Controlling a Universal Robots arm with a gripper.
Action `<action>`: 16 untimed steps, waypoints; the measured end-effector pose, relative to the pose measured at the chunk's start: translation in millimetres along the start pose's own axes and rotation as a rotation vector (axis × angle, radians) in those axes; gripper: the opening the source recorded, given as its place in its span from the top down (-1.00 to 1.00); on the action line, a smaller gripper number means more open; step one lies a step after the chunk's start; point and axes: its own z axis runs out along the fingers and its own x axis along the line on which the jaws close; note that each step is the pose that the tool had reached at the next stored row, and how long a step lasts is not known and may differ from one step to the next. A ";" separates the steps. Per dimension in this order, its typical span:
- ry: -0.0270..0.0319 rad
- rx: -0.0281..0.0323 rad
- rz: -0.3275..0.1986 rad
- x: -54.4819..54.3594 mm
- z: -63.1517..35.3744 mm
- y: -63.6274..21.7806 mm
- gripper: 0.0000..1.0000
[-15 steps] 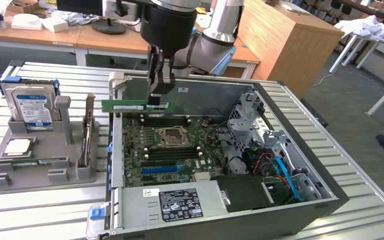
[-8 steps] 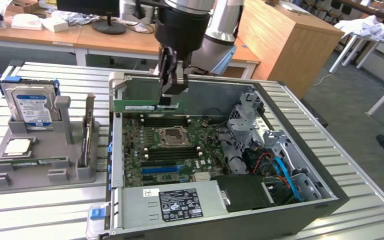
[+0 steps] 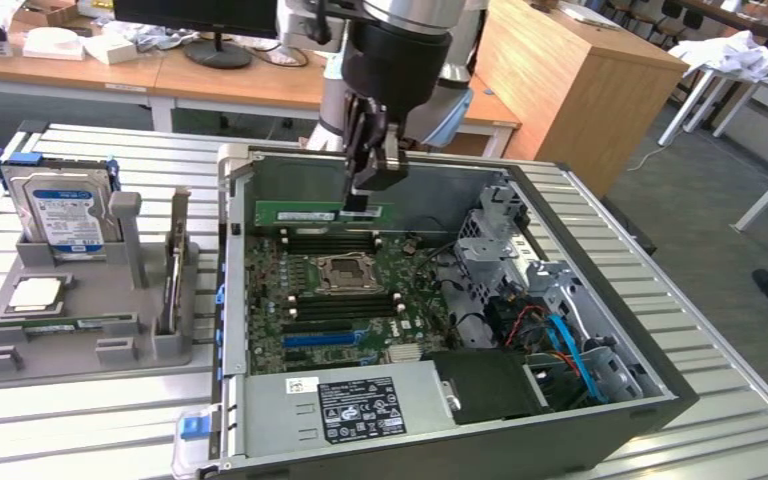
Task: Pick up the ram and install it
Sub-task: 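Pick up the ram and move it above insertion slot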
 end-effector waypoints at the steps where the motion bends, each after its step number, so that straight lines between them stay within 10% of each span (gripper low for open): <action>1: 0.0000 -0.0001 0.000 0.0 -0.1 -2.4 0.77; 16: 0.0000 -0.0025 0.000 0.8 -1.4 -37.0 0.77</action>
